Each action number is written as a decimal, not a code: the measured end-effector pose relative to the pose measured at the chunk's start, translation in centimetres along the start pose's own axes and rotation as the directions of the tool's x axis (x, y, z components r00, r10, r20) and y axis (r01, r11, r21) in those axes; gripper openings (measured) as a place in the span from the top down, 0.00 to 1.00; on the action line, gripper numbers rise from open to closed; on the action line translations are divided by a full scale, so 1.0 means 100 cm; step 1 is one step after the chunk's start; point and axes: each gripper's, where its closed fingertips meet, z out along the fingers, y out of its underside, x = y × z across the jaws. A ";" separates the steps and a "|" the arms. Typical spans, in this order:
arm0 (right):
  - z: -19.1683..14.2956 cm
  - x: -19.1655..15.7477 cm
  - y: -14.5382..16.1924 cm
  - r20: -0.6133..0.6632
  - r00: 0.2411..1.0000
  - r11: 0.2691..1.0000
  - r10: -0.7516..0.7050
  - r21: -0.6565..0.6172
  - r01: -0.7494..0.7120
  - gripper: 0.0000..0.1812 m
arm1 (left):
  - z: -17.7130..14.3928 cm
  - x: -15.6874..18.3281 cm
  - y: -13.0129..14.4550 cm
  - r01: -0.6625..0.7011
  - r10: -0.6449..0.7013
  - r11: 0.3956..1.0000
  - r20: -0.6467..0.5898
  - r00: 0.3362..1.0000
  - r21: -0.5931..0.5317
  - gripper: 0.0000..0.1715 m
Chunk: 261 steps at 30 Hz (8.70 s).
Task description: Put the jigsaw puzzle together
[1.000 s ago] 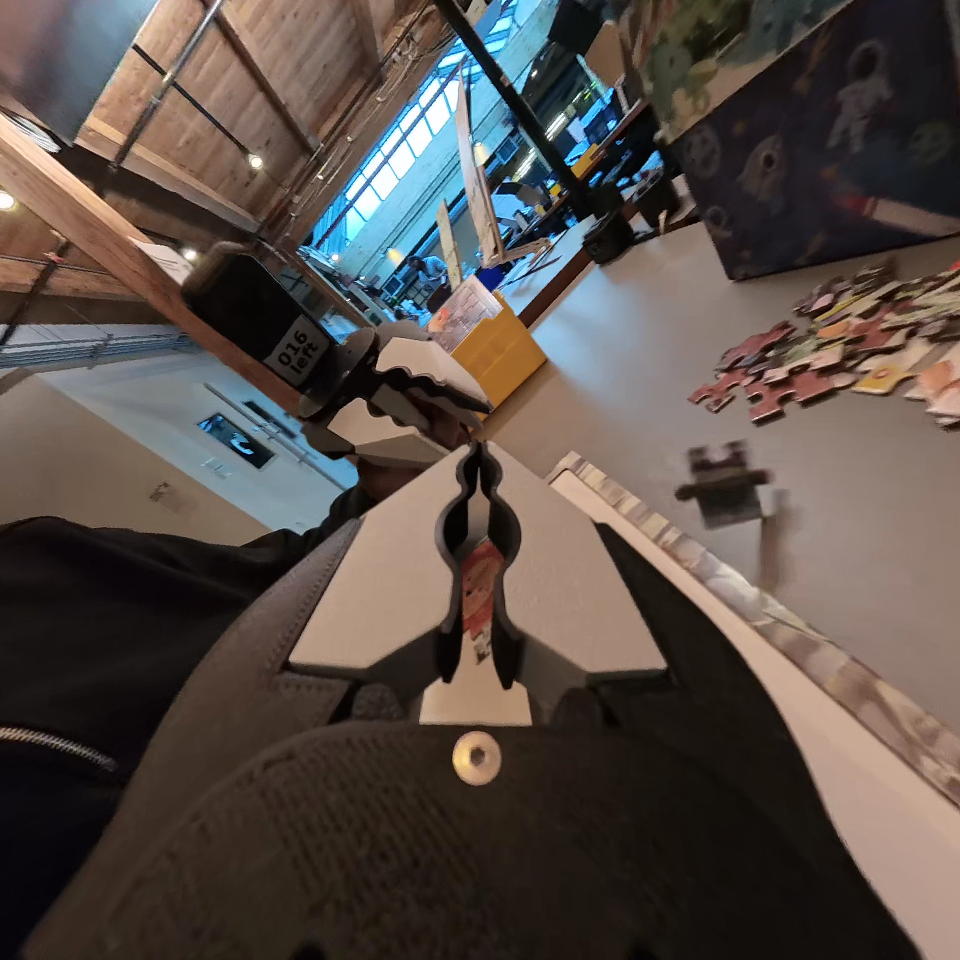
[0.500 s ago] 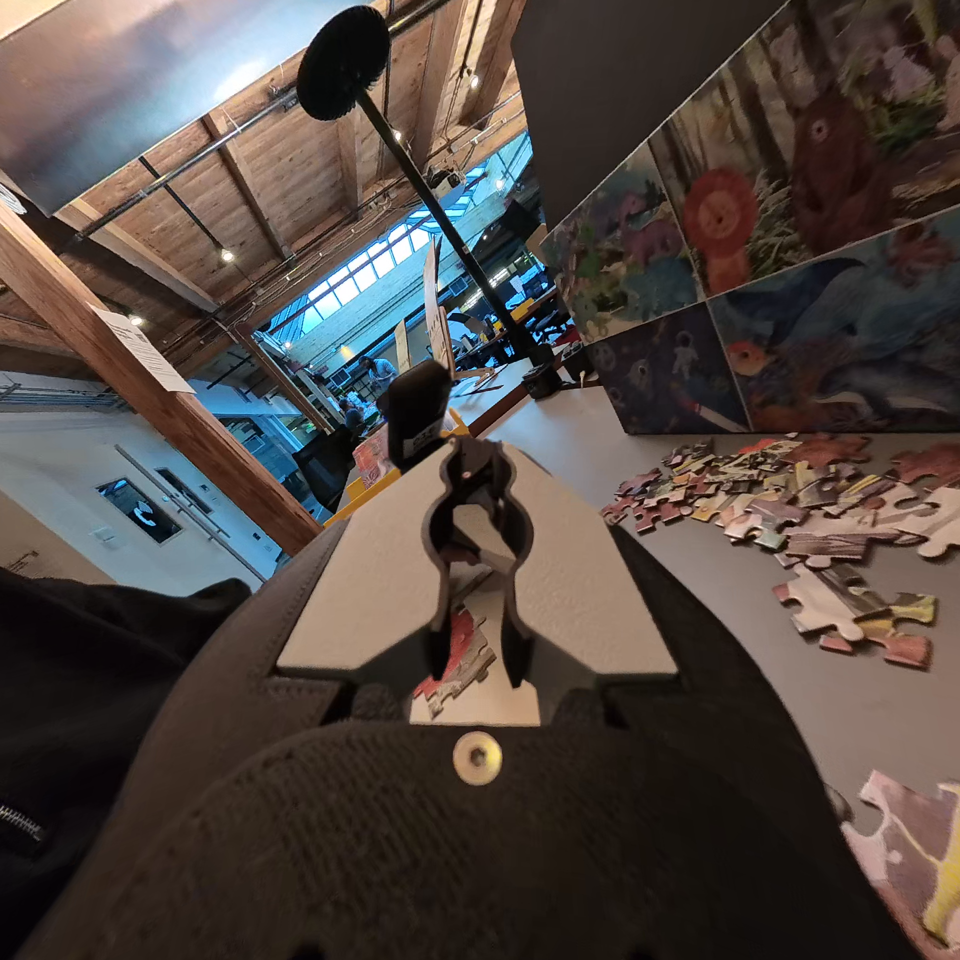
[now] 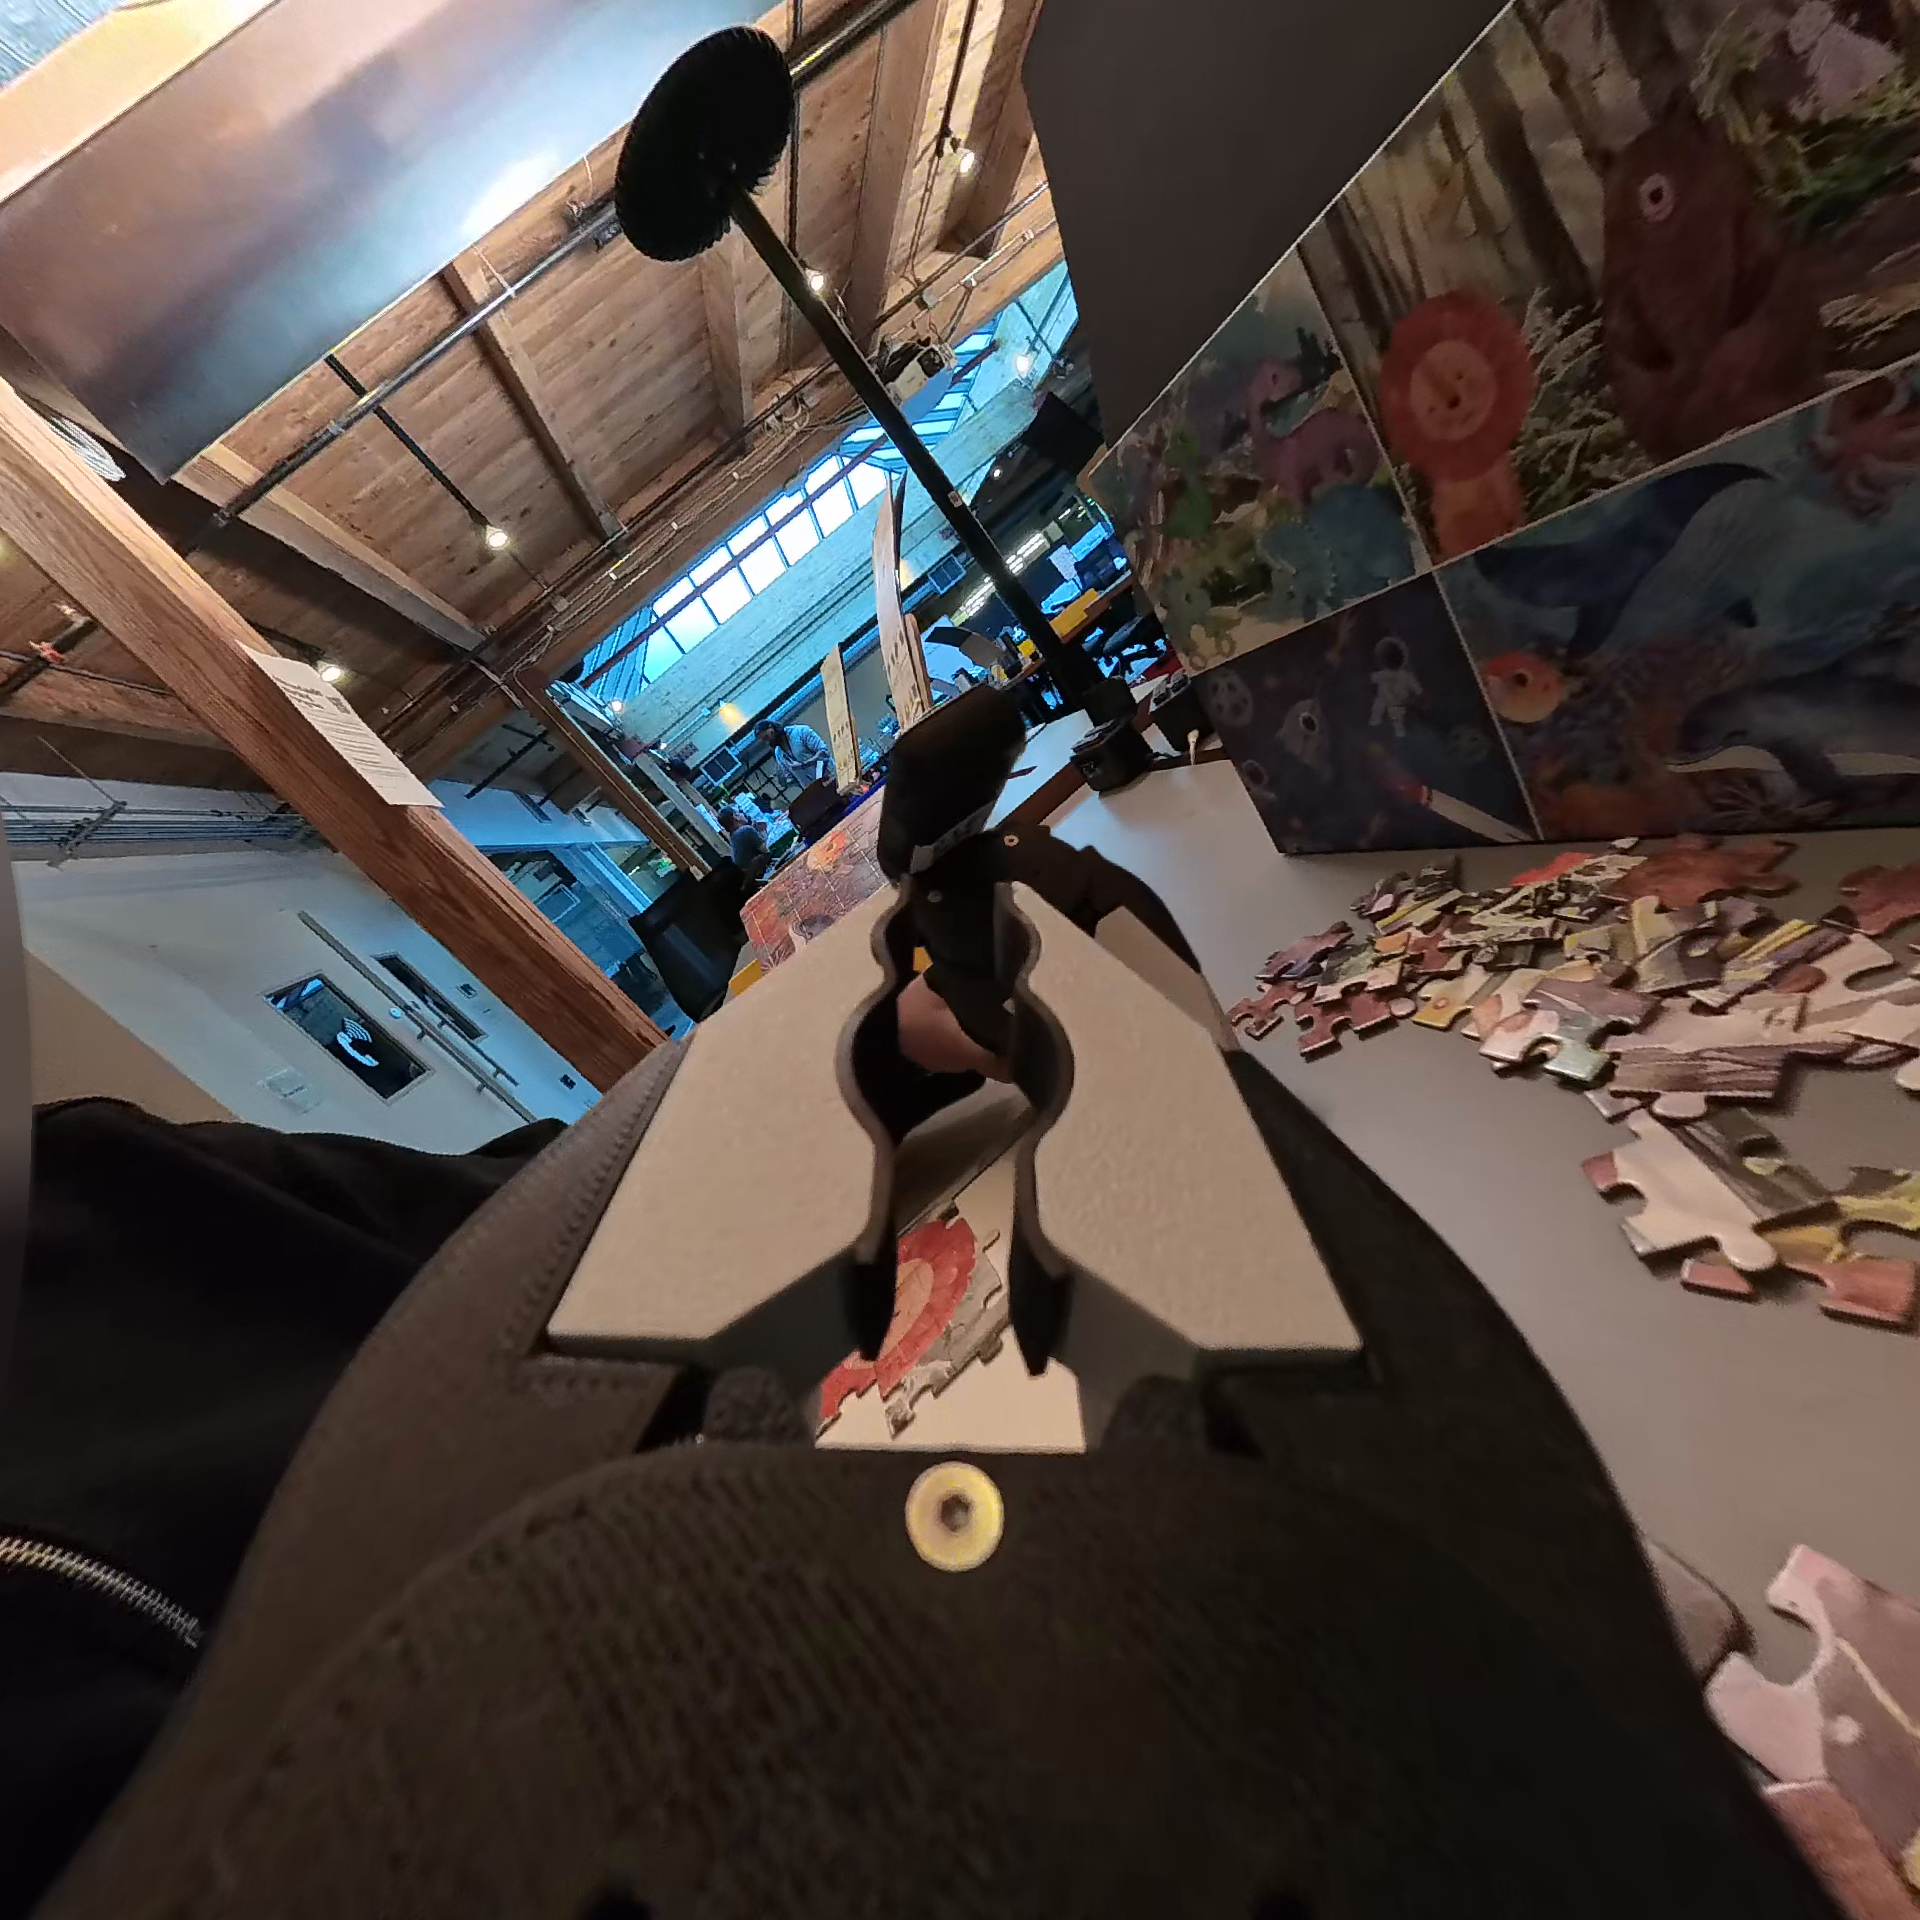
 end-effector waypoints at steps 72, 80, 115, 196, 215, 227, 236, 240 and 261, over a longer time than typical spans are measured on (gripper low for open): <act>0.002 0.013 0.008 -0.013 0.998 0.998 0.058 -0.027 -0.059 0.90 | 0.009 -0.029 -0.014 -0.008 0.017 0.995 0.084 0.996 -0.101 0.72; 0.001 0.010 0.006 -0.011 0.999 0.999 0.050 -0.022 -0.050 0.90 | 0.007 -0.021 -0.007 -0.029 0.042 0.991 0.101 0.994 -0.127 0.70; 0.017 0.029 0.067 -0.101 0.992 0.950 0.078 -0.294 -0.104 1.00 | -0.036 0.060 -0.094 -0.271 0.233 0.930 0.169 0.958 0.249 0.74; 0.119 0.006 0.209 0.414 0.642 0.276 -0.645 -0.658 0.701 0.84 | -0.108 0.053 0.107 0.366 -0.419 0.890 0.170 0.892 0.271 1.00; 0.114 0.014 0.219 0.436 0.685 0.267 -0.584 -0.693 0.669 0.78 | -0.100 0.059 0.105 0.323 -0.367 0.912 0.153 0.917 0.252 1.00; 0.115 0.015 0.218 0.392 0.753 0.322 -0.529 -0.729 0.605 0.81 | -0.097 0.060 0.112 0.298 -0.337 0.933 0.197 0.921 0.203 1.00; 0.115 0.015 0.220 0.403 0.761 0.315 -0.508 -0.736 0.600 0.84 | -0.096 0.060 0.114 0.304 -0.340 0.933 0.193 0.920 0.194 1.00; 0.115 0.013 0.223 0.421 0.756 0.301 -0.501 -0.734 0.608 0.85 | -0.095 0.060 0.114 0.307 -0.343 0.932 0.189 0.920 0.195 1.00; 0.115 0.019 0.217 0.384 0.764 0.320 -0.518 -0.741 0.590 0.87 | -0.093 0.067 0.111 0.251 -0.283 0.952 0.189 0.940 0.177 1.00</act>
